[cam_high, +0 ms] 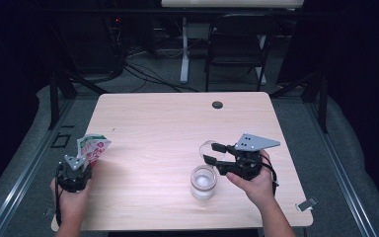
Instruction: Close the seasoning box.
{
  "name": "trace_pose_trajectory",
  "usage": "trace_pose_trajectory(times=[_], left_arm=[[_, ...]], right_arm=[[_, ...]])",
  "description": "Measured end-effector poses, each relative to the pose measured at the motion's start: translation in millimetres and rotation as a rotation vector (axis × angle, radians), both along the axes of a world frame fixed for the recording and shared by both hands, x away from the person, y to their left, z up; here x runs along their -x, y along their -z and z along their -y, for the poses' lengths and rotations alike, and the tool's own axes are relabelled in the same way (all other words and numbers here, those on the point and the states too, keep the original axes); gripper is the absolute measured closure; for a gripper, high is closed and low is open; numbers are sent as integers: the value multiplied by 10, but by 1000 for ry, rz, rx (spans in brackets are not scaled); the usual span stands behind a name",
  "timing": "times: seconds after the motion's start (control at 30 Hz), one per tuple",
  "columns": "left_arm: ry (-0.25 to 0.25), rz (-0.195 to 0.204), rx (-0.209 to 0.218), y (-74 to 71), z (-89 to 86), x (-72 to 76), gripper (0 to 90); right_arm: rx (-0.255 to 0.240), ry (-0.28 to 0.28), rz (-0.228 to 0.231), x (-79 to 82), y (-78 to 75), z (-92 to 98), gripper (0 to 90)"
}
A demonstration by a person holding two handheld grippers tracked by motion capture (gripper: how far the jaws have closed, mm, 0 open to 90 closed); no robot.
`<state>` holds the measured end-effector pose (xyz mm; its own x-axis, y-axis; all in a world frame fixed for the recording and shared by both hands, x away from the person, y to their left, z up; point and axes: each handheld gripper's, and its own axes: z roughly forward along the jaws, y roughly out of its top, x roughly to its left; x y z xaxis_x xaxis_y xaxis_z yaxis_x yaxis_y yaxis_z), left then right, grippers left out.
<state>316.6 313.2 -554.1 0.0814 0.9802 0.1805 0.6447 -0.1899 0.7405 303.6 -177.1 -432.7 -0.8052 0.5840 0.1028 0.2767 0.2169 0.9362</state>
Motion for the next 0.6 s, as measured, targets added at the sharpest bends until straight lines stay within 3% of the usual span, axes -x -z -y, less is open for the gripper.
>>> trace_pose_trajectory(times=[0.1,0.23,0.33,0.47,0.6], left_arm=[[4,7,22,0,-7,9,758],[-12,47,46,-38,-18,54,635],[-3,55,62,-46,-18,61,517],[-15,65,27,-67,23,62,342],[17,72,32,-71,64,77,316]], right_arm=[[0,0,-1,-1,0,1,495],[-3,2,-1,4,-2,-2,494],[-4,1,-1,3,1,-12,487],[-1,1,-7,-6,16,-23,486],[5,1,-9,-9,23,-27,486]])
